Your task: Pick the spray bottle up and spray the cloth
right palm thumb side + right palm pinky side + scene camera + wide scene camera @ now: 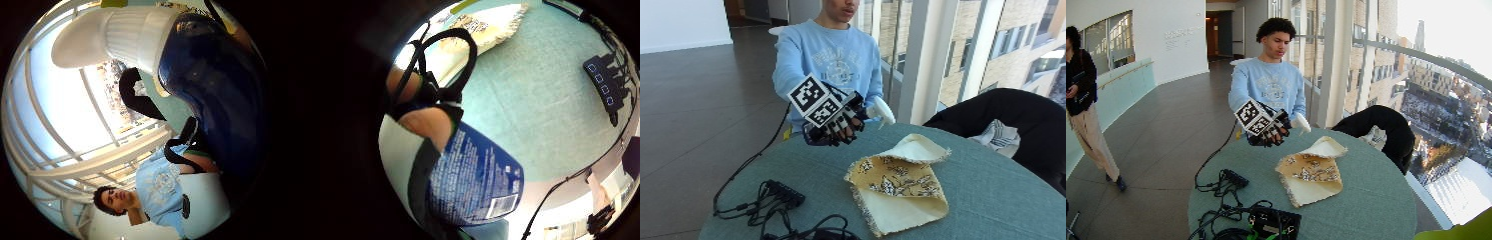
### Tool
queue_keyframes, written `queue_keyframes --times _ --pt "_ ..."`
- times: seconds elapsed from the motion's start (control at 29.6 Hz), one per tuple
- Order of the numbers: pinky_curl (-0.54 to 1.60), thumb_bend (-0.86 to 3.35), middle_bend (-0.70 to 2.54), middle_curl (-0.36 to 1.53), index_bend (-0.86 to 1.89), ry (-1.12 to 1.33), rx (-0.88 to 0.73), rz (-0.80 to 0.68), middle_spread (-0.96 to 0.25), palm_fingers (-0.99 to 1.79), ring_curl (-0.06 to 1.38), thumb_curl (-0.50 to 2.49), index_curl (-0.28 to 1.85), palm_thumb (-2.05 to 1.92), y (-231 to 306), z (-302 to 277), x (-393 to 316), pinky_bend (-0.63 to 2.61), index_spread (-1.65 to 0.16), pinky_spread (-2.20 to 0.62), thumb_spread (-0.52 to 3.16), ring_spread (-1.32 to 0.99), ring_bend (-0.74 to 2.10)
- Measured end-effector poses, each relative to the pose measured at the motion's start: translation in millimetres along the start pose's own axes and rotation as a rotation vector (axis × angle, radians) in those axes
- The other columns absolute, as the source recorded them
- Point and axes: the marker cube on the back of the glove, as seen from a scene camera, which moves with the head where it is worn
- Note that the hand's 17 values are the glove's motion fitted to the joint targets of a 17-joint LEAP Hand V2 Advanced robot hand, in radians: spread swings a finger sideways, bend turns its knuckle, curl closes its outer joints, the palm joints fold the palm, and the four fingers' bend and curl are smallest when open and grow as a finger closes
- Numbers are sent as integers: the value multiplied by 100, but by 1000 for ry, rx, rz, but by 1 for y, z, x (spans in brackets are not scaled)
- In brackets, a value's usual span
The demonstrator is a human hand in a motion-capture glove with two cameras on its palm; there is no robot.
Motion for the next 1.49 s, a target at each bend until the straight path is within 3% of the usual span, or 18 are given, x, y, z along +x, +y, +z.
queue_keyframes --times 0.2,0.41,0.91,1.42,1.49 --pt "38 -3 14 30 14 -22 42 -77 -7 97 40 62 36 88 2 3 -15 34 -24 24 80 1 62" --pt "37 -3 14 30 14 -70 109 -263 -7 97 40 63 36 88 3 18 -56 34 -24 24 79 1 62" --pt "37 -3 15 30 15 -264 234 -637 -7 96 40 63 37 88 -17 99 -181 33 -24 24 79 1 60" --pt "36 -3 16 31 14 -394 276 -796 -7 94 39 63 38 89 -53 177 -240 30 -26 24 79 -1 57" --pt "35 -3 31 36 11 -403 279 -803 -9 99 37 64 36 89 -58 185 -244 25 -26 24 77 -1 52"
